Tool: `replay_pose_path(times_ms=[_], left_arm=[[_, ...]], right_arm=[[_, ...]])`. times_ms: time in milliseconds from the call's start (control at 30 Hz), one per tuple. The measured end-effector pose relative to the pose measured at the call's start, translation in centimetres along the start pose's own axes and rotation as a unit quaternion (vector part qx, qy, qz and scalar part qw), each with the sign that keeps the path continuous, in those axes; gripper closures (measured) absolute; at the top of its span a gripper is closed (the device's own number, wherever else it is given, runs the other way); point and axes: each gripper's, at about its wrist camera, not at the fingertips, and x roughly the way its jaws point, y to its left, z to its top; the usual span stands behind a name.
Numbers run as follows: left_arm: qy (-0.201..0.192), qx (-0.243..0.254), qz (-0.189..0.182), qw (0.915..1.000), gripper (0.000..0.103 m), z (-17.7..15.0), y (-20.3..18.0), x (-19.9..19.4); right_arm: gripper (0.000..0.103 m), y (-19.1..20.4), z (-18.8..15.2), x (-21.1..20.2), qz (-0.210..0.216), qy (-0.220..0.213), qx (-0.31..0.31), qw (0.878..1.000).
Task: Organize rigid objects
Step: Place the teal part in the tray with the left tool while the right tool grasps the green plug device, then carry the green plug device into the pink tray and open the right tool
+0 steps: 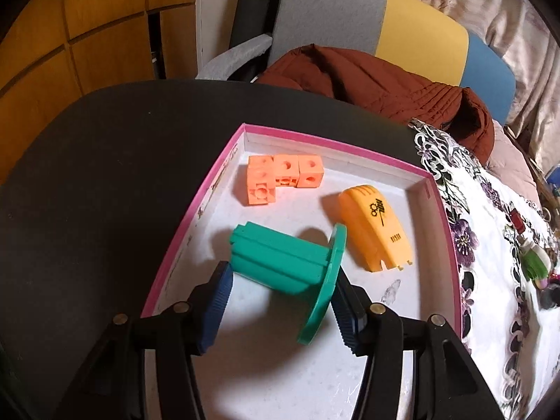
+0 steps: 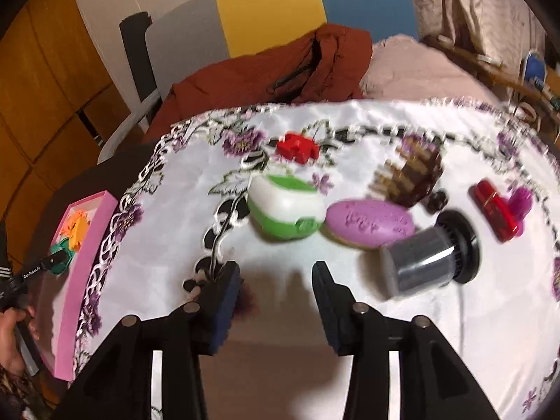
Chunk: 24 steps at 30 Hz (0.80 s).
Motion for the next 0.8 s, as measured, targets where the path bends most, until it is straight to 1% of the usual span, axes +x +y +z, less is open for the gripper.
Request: replay_pose_path(times_ms=[33,100,167,200,233,367,467,500,567,667,733,800], left_arm=[[0.001,-0.001,0.001,1.0000,0.046,0.1,0.1,0.2],[0.003,-0.005,0.001,1.0000,0.038,0.3,0.2,0.5],[0.001,-0.009,0.005,0.9999,0.016,0.4,0.3,0.5],[-0.002,-0.012,0.003,0.9999,0.011,0.4,0.3,0.2],[-0.004,-0.014,0.002,0.9999,0.001,0.3,0.4,-0.1],[-0.023,-0.016,-0.008,0.9996,0.000,-0.1,0.3,-2.2],[-0.038,-0.014,-0.014,0.9991,0.000,-0.7,0.2,-3.8],[-0.042,-0.014,-0.017,0.9989,0.000,-1.0,0.1,-4.3],[-0.046,-0.015,-0.028,0.9984,0.000,-1.8,0.0,-5.1],[-0.043,-0.028,-0.056,0.9971,0.000,-3.3,-0.2,-5.9],[-0.041,-0.028,-0.071,0.9963,0.000,-4.0,-0.5,-6.3],[-0.045,-0.018,-0.074,0.9961,0.000,-4.8,-1.1,-6.8]], right_arm=[[0.057,0.1,0.2,0.0,0.001,-0.005,-0.005,1.000],[0.055,0.3,0.6,0.3,-0.005,-0.006,-0.016,1.000],[0.055,0.5,0.9,0.9,-0.023,0.005,-0.029,0.999],[0.055,0.7,1.2,1.3,-0.031,0.006,-0.038,0.999],[0.055,0.9,1.5,1.6,-0.038,0.005,-0.050,0.998],[0.054,2.0,2.8,2.8,-0.065,0.008,-0.095,0.993],[0.053,3.2,3.6,3.9,-0.085,0.016,-0.140,0.986],[0.050,3.5,3.7,4.4,-0.096,0.022,-0.154,0.983],[0.048,4.0,3.9,5.3,-0.109,0.030,-0.179,0.977],[0.047,4.1,4.1,6.4,-0.126,0.043,-0.197,0.971],[0.047,3.9,4.3,7.5,-0.135,0.058,-0.201,0.968],[0.047,3.6,4.4,8.1,-0.134,0.063,-0.200,0.968]])
